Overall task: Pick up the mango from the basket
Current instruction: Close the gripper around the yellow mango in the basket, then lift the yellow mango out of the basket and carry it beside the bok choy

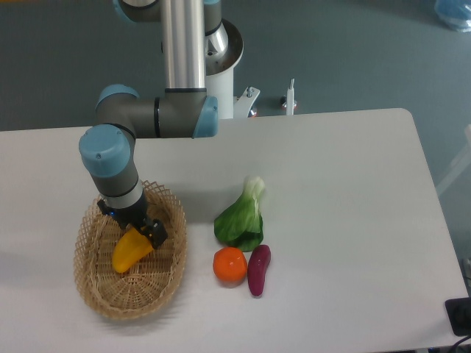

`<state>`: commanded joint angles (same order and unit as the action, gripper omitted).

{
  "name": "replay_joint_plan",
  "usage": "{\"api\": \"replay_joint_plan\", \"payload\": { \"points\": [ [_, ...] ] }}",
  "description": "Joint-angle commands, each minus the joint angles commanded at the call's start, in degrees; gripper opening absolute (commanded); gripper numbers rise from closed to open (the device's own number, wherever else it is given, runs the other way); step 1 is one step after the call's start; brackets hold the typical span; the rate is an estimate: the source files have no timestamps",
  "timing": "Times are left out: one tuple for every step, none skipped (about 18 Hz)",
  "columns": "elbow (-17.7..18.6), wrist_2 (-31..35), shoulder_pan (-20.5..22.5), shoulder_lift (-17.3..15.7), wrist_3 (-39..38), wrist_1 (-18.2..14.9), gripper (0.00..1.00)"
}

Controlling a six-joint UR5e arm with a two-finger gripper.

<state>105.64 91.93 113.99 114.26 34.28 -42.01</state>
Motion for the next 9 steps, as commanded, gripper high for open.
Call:
{"api": "replay_joint_plan", "payload": {
  "points": [
    [0.00,0.00,0.00,0.00,0.00,0.00,0.71],
    [-0.17,0.00,0.00,0.00,0.09,0.00,0.66],
    [-0.26,0.00,0.00,0.00,0.17,0.00,0.63],
    [-0.26,0.00,0.00,-0.09,0.18,0.00,0.61],
    [-0.26,0.00,0.00,-0.18,0.18,0.00,0.60],
    [-0.26,0.00,0.09,-0.26,0.26,0.00,0.59],
    [-0.26,0.00,0.17,-0.44,0.26,0.00,0.57],
    [-0.52,0.00,0.18,-0.70,0.26,0.00,0.56],
    [-0.88,0.00,0.26,-0.88,0.35,0.00,0.56]
  ]
}}
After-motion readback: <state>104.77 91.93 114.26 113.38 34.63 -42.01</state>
